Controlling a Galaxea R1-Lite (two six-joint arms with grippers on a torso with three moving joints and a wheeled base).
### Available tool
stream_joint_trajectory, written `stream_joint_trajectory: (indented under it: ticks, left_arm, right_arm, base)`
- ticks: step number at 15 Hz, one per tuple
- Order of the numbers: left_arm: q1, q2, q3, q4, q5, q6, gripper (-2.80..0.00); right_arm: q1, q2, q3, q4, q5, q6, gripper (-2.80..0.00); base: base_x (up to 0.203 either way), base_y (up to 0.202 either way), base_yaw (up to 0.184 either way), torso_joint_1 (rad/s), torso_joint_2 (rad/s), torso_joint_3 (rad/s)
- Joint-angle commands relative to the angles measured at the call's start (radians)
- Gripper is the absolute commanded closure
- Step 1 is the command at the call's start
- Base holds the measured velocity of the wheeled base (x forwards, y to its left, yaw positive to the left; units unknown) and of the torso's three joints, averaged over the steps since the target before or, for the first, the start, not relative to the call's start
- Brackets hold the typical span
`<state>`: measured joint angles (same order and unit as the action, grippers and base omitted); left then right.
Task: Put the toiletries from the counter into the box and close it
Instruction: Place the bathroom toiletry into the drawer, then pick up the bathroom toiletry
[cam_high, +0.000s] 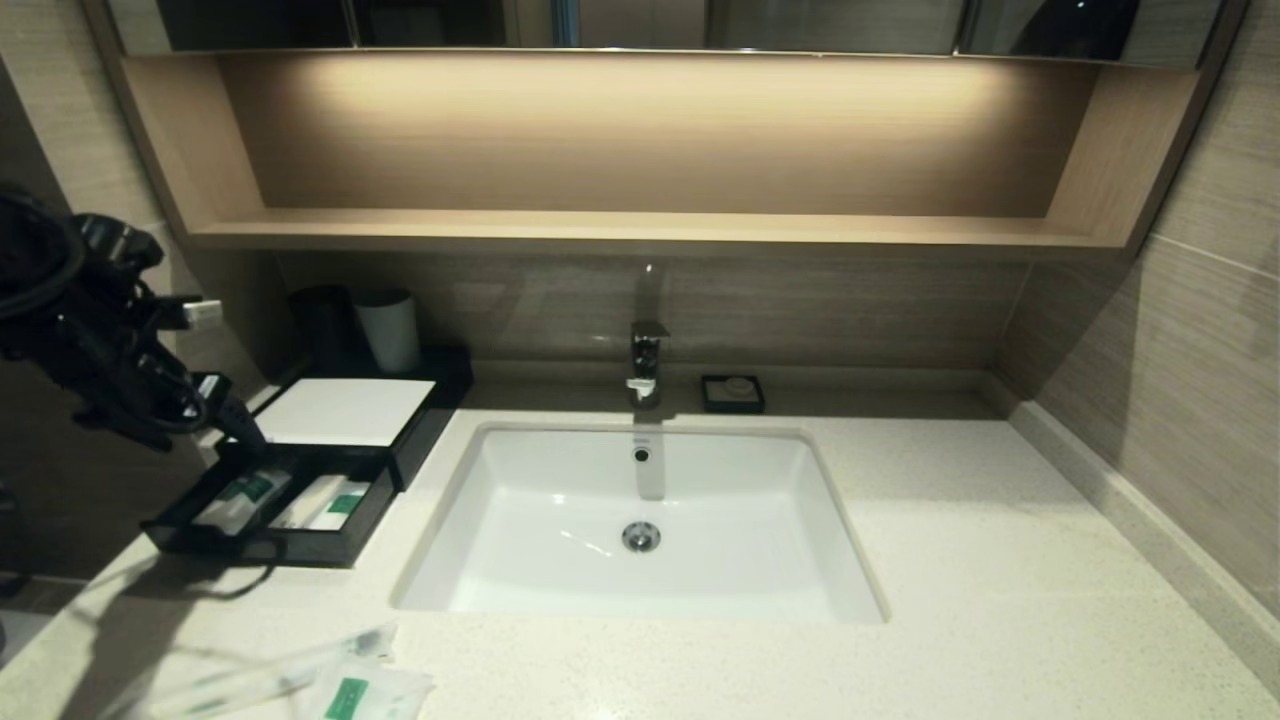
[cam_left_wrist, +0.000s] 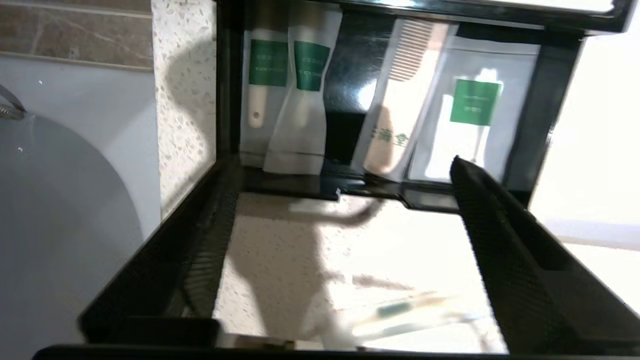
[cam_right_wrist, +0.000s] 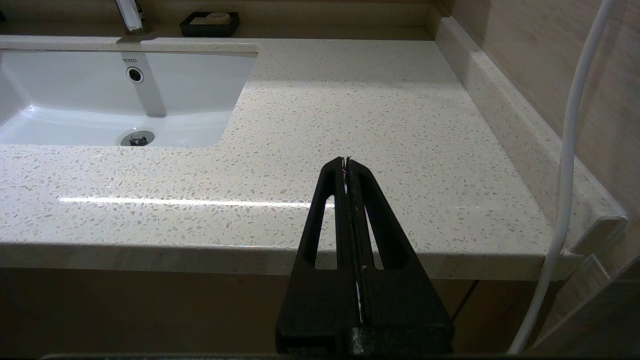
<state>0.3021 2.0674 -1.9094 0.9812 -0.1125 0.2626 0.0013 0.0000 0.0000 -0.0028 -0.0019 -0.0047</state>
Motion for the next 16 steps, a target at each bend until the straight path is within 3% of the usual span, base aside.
stream_joint_trajectory:
  ticks: [1, 7, 16]
  left_arm:
    - [0.007, -0.081, 0.012, 0.030, -0.008, 0.001, 0.00]
    - [0.005, -0.273, 0.105, 0.139, -0.078, 0.018, 0.00]
    - [0.017, -0.513, 0.465, 0.106, -0.085, 0.173, 0.00]
  right_arm:
    - [0.000, 0.000, 0.002, 0.000, 0.000, 0.000, 0.00]
    - [0.000, -0.002, 0.002, 0.000, 0.000, 0.000, 0.00]
    - [0.000, -0.002, 0.001, 0.000, 0.000, 0.000, 0.00]
  base:
    - [0.000, 0.000, 0.000, 0.000, 0.00, 0.000]
    - [0.000, 0.000, 0.000, 0.000, 0.00, 0.000]
    - [0.000, 0.000, 0.000, 0.000, 0.00, 0.000]
